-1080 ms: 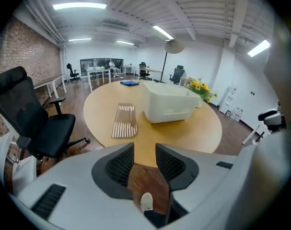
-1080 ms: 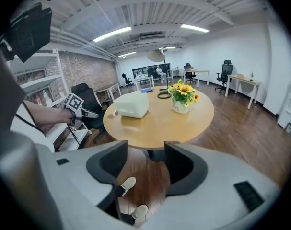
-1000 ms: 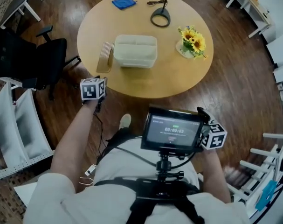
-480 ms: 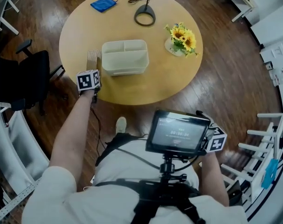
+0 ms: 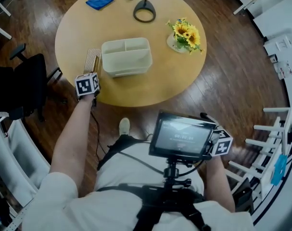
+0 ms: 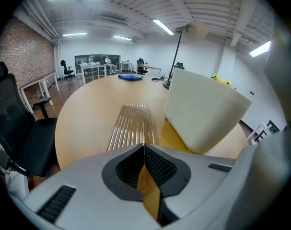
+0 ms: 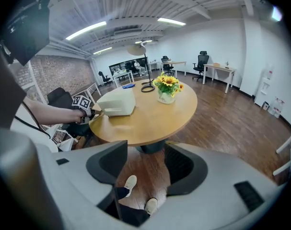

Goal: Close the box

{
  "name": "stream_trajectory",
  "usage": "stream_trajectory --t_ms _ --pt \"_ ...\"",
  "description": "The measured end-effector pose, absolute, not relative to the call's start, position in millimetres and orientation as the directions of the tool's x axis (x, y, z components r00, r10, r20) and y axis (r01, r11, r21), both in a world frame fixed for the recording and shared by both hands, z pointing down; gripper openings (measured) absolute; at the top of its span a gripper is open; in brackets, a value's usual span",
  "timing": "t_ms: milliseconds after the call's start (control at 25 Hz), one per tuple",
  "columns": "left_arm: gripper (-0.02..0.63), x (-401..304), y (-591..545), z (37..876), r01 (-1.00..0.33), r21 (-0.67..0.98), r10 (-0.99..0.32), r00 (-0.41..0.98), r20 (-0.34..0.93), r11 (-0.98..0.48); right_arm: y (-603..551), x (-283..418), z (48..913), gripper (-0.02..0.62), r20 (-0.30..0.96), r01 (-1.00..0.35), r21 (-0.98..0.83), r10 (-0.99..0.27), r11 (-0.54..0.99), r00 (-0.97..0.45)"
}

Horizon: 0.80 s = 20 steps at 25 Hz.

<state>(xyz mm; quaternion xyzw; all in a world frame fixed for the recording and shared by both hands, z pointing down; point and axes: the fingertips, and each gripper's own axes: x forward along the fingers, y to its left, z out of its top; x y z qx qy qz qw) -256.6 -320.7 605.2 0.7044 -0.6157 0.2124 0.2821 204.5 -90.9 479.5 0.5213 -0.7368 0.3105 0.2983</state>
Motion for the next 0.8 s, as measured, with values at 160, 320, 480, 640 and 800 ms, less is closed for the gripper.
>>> stream_trajectory --t_ms 160,320,480,640,800 --pt "0.000 -268.6 -320.6 580.4 -0.987 0.097 -0.774 0.159 0.613 -0.127 -93.2 202.0 480.1 0.250 0.759 -0.955 -0.145 -0.589 0.260 -0.276" --pt "0.000 -270.8 -322.6 547.9 -0.965 0.013 -0.789 0.223 0.572 -0.263 -101.6 196.7 480.4 0.250 0.754 -0.951 -0.139 -0.593 0.276 -0.282" --pt "0.000 -246.1 -324.3 494.2 -0.872 -0.081 -0.769 0.378 0.516 -0.483 -110.6 197.7 487.2 0.250 0.752 -0.948 -0.132 -0.593 0.290 -0.286" --pt "0.000 -215.6 -323.9 446.6 -0.754 -0.180 -0.725 0.492 0.482 -0.632 -118.3 194.3 492.6 0.250 0.758 -0.943 -0.135 -0.581 0.304 -0.296" --pt "0.000 -171.2 -308.7 422.1 -0.605 -0.206 -0.616 0.615 0.492 -0.769 -124.8 188.9 499.5 0.250 0.765 -0.938 -0.141 -0.567 0.315 -0.306"
